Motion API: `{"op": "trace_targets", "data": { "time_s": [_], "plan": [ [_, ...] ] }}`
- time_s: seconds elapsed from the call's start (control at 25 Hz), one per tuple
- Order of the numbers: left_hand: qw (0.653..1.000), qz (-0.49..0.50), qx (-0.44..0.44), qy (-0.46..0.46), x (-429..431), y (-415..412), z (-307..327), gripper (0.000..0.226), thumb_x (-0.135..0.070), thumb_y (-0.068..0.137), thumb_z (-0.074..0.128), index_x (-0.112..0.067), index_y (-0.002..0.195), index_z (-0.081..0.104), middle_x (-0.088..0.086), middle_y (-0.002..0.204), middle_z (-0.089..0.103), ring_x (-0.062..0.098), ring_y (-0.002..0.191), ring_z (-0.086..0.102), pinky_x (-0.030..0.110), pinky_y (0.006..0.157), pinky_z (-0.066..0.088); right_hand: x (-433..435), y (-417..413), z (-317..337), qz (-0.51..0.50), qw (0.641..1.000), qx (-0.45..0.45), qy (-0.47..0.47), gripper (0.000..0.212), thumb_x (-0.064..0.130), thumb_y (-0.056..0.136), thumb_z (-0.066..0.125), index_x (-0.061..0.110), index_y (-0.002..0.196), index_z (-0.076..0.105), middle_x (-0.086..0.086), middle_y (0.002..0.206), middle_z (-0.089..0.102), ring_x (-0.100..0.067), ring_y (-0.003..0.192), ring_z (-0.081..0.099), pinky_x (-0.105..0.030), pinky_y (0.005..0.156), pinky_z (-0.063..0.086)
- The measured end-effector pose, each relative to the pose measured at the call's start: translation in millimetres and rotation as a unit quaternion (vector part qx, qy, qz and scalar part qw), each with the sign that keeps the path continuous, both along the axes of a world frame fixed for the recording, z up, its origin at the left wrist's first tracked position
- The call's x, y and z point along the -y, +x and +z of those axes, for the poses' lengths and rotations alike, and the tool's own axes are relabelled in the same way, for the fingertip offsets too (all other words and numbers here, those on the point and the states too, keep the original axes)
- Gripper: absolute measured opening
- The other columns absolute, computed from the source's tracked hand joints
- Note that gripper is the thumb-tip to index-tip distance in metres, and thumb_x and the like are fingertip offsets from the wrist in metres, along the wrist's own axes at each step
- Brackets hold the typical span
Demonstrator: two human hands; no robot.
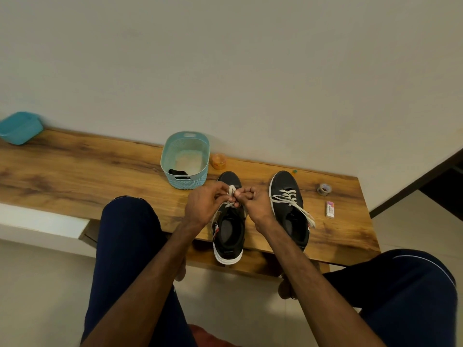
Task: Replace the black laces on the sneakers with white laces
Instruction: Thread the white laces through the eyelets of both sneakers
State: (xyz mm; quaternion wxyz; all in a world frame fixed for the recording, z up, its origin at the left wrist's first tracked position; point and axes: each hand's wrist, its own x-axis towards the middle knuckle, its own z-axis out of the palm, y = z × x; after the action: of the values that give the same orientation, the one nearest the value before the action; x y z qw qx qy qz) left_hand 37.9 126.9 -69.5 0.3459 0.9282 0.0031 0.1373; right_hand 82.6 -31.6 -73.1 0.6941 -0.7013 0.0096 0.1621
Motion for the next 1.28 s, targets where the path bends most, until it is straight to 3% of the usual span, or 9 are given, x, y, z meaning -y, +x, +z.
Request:
{"op": "trace_targets", "data": {
  "time_s": [0.24,0.44,0.6,0.68,0.8,0.88,0.96,1.12,1.28],
  "plan": [
    [0.997,0.012,-0.030,0.077,5,-1,10,0.029,-0.039,0.083,0.074,-0.025,0.098,0.053,-0.012,0.084,0.069,0.011,0.078,0.068,0.029,0.062,0.049,0,-8,-5,-0.005,0.999,0.029,-0.037,0.008,0.006,0.089,0.071,0.002,0.095,0.072,-0.006,0.077,0.073,-0.007,0.063,0.067,-0.019,0.063,0.052],
    [0.995,0.010,-0.045,0.085,2,1,9,0.047,-0.033,0.085,0.072,-0.032,0.128,0.051,-0.013,0.092,0.075,0.010,0.088,0.069,0.028,0.065,0.051,7,-9,0,0.106,0.975,0.127,-0.146,0.018,0.022,0.088,0.074,0.010,0.101,0.075,0.002,0.086,0.073,-0.003,0.075,0.065,-0.015,0.067,0.050],
    [0.991,0.010,-0.074,0.114,2,1,7,0.027,-0.047,0.083,0.070,-0.030,0.105,0.071,-0.011,0.088,0.074,0.009,0.081,0.066,0.029,0.064,0.049,2,-4,5,0.101,0.952,0.177,-0.229,0.020,0.030,0.092,0.069,0.014,0.082,0.074,0.001,0.072,0.069,-0.008,0.065,0.060,-0.029,0.064,0.049],
    [0.992,0.031,-0.080,0.094,2,0,7,0.022,-0.046,0.081,0.074,-0.028,0.094,0.071,-0.012,0.085,0.070,0.006,0.076,0.060,0.027,0.062,0.043,-2,-3,6,0.079,0.957,0.158,-0.231,0.022,0.031,0.095,0.065,0.014,0.084,0.075,0.001,0.070,0.070,-0.002,0.061,0.061,-0.021,0.059,0.048],
    [0.994,0.018,-0.097,0.047,3,0,2,0.019,-0.042,0.078,0.077,-0.028,0.084,0.067,-0.013,0.082,0.067,0.007,0.074,0.059,0.035,0.065,0.051,-4,0,10,0.018,0.962,0.133,-0.238,0.017,0.028,0.094,0.066,0.012,0.094,0.073,0.002,0.077,0.071,-0.001,0.061,0.063,-0.009,0.052,0.042],
    [0.993,0.012,-0.116,0.020,3,0,2,0.018,-0.039,0.078,0.078,-0.029,0.079,0.063,-0.012,0.077,0.066,0.007,0.072,0.060,0.037,0.064,0.053,-6,-1,11,-0.001,0.964,0.114,-0.241,0.013,0.025,0.091,0.069,0.015,0.100,0.067,0.001,0.080,0.070,-0.009,0.068,0.067,-0.019,0.057,0.051],
    [0.993,0.015,-0.106,0.048,4,0,4,0.018,-0.039,0.081,0.076,-0.028,0.081,0.062,-0.012,0.078,0.064,0.008,0.072,0.058,0.033,0.061,0.049,-7,-1,8,0.008,0.959,0.124,-0.255,0.013,0.023,0.091,0.070,0.013,0.098,0.068,0.001,0.082,0.070,-0.011,0.073,0.068,-0.027,0.065,0.056],
    [0.990,0.041,-0.056,0.124,4,-1,8,0.012,-0.032,0.089,0.069,-0.023,0.092,0.061,-0.008,0.087,0.058,0.009,0.079,0.050,0.026,0.060,0.036,-3,0,8,0.123,0.947,0.126,-0.269,0.014,0.021,0.090,0.072,0.009,0.096,0.075,-0.001,0.087,0.074,-0.009,0.079,0.067,-0.025,0.071,0.053],
    [0.994,0.026,-0.047,0.090,6,-1,3,0.012,-0.029,0.087,0.071,-0.026,0.090,0.061,-0.010,0.092,0.064,0.010,0.085,0.056,0.027,0.063,0.045,-2,5,7,0.121,0.935,0.161,-0.291,0.008,0.010,0.085,0.074,0.006,0.092,0.075,-0.006,0.090,0.074,-0.017,0.084,0.067,-0.035,0.078,0.056]
  ]
}}
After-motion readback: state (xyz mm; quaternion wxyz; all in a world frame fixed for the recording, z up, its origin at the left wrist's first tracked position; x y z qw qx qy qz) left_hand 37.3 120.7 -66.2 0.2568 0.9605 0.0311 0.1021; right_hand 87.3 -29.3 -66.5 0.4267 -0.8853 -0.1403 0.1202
